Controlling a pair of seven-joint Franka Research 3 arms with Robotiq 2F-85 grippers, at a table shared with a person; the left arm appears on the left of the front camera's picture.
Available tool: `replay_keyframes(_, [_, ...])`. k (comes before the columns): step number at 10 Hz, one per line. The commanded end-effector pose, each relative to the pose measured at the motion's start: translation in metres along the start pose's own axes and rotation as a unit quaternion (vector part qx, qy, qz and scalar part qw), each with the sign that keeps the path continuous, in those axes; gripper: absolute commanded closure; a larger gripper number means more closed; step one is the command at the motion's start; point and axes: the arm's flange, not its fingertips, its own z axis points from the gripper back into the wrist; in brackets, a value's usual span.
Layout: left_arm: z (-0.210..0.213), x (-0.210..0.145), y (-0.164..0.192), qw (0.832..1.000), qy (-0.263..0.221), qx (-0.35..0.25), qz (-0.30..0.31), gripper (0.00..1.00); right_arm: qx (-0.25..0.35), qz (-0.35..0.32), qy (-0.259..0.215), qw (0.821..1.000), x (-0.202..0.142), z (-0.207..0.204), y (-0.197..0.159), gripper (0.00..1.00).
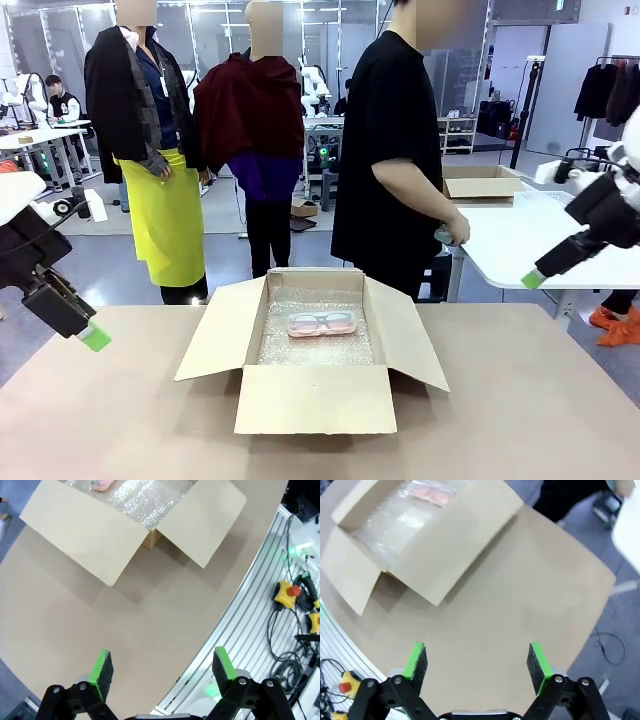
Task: Pack the glasses set securely to prepare it for shipping.
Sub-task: Put the Glasses case from the right side of the table into the Package Box.
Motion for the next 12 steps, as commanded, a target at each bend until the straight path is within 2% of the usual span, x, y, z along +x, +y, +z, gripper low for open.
replay_keyframes(1, [0.0010, 0.0006, 0.0000, 1.000, -0.007, -0.006, -0.003, 0.00, -0.036, -0.049, 0.017, 0.998, -0.0091, 0.0073, 0.0050, 0.00])
replay_keyframes(2, [0.0010, 0.0006, 0.0000, 1.000, -0.007, -0.006, -0.003, 0.00, -0.033, -0.057, 0.030, 0.997, -0.0088, 0.0045, 0.0028, 0.00])
replay_keyframes(3, [0.0010, 0.0006, 0.0000, 1.000, -0.007, -0.006, -0.003, 0.00, -0.015, -0.020, 0.006, 1.000, -0.0081, 0.0051, -0.0019, 0.00])
replay_keyframes(12, [0.0010, 0.0006, 0.0000, 1.000, -0.007, -0.006, -0.003, 0.00, -0.015, -0.020, 0.006, 1.000, -0.0081, 0.0051, -0.0019, 0.00])
